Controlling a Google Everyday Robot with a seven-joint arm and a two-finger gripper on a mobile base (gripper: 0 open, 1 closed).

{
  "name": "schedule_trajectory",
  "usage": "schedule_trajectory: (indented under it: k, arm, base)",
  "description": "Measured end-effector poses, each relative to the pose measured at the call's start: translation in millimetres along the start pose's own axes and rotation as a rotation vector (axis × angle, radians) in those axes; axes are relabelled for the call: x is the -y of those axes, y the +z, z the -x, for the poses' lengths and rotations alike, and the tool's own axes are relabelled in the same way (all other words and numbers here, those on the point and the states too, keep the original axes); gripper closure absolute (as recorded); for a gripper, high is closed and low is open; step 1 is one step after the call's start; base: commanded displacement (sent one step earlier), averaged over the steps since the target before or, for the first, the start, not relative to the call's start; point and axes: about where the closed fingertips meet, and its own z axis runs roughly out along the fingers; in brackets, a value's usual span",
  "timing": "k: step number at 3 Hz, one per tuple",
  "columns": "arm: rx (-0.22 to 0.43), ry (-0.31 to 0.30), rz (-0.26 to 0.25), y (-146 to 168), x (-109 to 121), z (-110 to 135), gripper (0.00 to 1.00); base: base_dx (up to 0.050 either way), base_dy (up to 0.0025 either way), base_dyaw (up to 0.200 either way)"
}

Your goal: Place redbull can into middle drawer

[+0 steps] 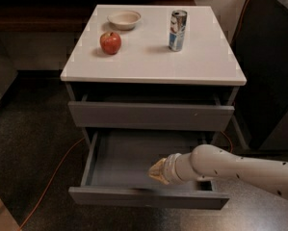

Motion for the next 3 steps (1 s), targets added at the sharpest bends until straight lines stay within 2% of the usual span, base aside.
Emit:
schedule_trajectory:
  k: [1, 2, 3]
  arm:
    - [-0.004, -0.062, -0.015, -23, -6, 29, 0.13]
    - [-0.005, -0.102, -0.032, -54, -3, 57, 0.00]
    - [0.002, -0.112, -0.031, -82, 8, 78, 0.00]
  base:
    - [0.000, 0.00000, 0.000]
    - [0.000, 0.00000, 0.000]
    - [0.000, 0.00000, 0.000]
